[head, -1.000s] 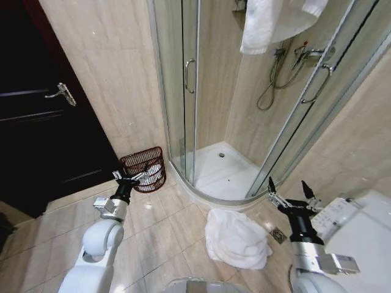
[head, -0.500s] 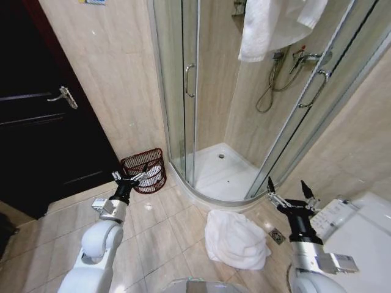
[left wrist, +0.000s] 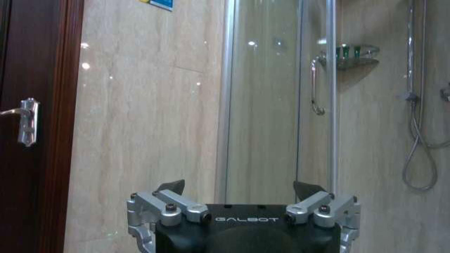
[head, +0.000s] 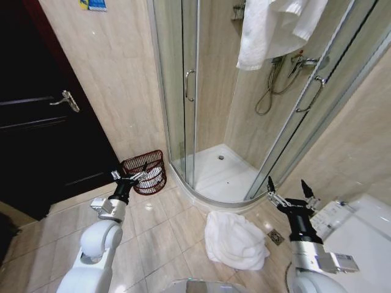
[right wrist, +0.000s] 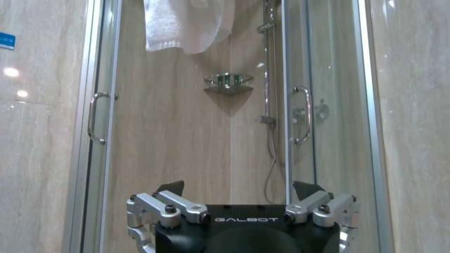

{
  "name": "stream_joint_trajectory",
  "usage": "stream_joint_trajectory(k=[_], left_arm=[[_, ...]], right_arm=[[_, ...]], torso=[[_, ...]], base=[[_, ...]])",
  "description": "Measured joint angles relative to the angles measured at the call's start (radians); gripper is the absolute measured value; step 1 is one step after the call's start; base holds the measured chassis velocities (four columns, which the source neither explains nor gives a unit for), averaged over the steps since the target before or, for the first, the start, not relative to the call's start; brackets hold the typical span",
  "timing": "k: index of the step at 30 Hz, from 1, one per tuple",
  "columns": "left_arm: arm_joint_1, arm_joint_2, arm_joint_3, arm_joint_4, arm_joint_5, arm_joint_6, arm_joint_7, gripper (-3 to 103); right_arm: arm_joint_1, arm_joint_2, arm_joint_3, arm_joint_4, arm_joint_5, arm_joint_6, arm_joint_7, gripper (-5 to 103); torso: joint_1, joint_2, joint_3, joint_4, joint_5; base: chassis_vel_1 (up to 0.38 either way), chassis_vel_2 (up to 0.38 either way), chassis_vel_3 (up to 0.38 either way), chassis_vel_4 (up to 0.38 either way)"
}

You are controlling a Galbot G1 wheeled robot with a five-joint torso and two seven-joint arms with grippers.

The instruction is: Discard the used towel into the hamper.

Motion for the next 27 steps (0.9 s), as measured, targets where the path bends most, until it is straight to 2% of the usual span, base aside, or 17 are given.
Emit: stream_joint_trajectory(k=[27], left_arm=[[0.005, -0.005, 0.001, -0.012, 0.009, 0.000, 0.009, 100]], right_arm=[[0.000, 0.000, -0.001, 0.005, 0.000, -0.001, 0.000, 100]], torso=[[0.057, 0.130, 0.073, 0.0000, 0.0000]], base=[[0.000, 0.000, 0.000, 0.000]])
